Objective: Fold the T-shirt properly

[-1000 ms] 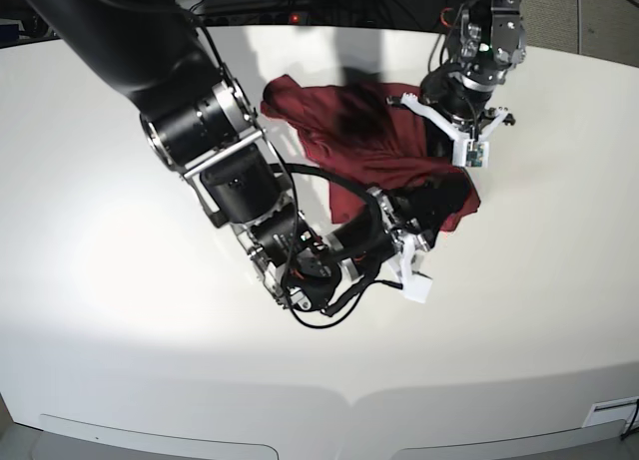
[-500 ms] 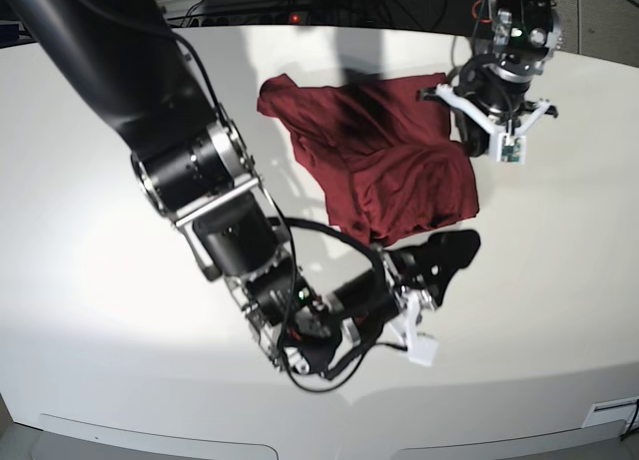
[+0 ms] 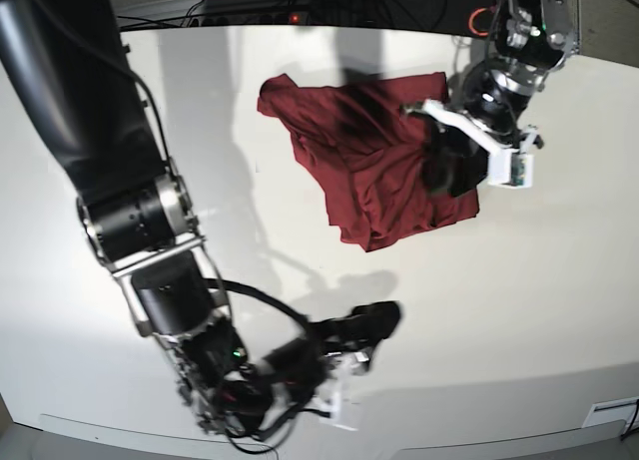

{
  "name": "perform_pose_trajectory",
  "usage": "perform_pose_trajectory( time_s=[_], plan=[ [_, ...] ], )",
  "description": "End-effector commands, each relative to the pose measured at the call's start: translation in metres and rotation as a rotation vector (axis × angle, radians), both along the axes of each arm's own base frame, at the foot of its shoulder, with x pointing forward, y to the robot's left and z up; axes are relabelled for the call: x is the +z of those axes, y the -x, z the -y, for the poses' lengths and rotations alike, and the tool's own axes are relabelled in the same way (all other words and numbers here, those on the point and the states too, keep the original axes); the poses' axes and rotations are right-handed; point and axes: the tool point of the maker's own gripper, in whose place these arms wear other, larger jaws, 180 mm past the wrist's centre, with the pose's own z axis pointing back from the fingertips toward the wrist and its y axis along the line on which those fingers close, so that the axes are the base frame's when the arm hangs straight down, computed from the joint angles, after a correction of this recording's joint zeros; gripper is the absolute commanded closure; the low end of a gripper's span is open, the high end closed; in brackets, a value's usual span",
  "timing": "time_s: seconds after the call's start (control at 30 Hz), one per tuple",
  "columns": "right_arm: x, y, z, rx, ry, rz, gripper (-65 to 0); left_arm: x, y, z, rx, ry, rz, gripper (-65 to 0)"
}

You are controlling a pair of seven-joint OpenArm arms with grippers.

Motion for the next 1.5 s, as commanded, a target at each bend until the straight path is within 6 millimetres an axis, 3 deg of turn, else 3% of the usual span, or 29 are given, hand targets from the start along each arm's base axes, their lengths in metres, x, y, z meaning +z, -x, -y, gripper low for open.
perform_pose_trajectory(
  time_s=[0.0, 0.13, 0.3, 0.4, 0.53, 0.8, 0.9, 1.13, 1.2, 1.37, 1.47],
  plan=[
    [0.021, -0.02, 0.008, -0.029, -0.001, 0.074, -24.4, 0.019, -0.008, 0.011, -0.026, 0.018, 0.072, -22.3],
    [0.004, -0.038, 0.069, -0.126, 0.118, 0.099, -24.4, 0.028, -0.025, 0.037, -0.065, -0.047, 0.098, -22.5],
    [-0.002, -0.048, 0.15, -0.253, 0.198, 0.095, -24.4, 0.03, -0.055, 0.035, 0.02, -0.162, 0.078, -22.4],
    [-0.004, -0.05, 0.193, -0.329, 0.236, 0.097, -24.4, 0.014, -0.069, 0.037, 0.05, -0.213, 0.025, -22.4],
    [-0.005, -0.051, 0.249, -0.442, 0.271, 0.108, -24.4, -0.01, -0.082, 0.061, 0.022, -0.263, -0.048, -22.4],
    [-0.027, -0.031, 0.33, -0.615, 0.327, 0.099, -24.4, -0.001, -0.089, 0.11, -0.061, -0.291, -0.08, -22.4],
    [-0.039, -0.019, 0.347, -0.647, 0.349, 0.08, -24.4, -0.002, -0.083, 0.119, -0.085, -0.34, -0.075, -22.4],
    [-0.057, 0.001, 0.363, -0.661, 0.385, 0.034, -24.4, -0.008, -0.084, 0.1, -0.002, -0.437, -0.094, -22.4],
    [-0.057, 0.001, 0.363, -0.661, 0.384, 0.034, -24.4, -0.017, -0.083, 0.101, -0.009, -0.448, -0.116, -22.4],
    [-0.056, 0.0, 0.362, -0.663, 0.376, 0.036, -24.4, -0.061, -0.071, 0.101, -0.045, -0.497, -0.226, -22.4],
    [-0.055, -0.003, 0.362, -0.671, 0.37, 0.046, -24.4, -0.066, -0.07, 0.1, -0.048, -0.504, -0.237, -22.3]
  ],
)
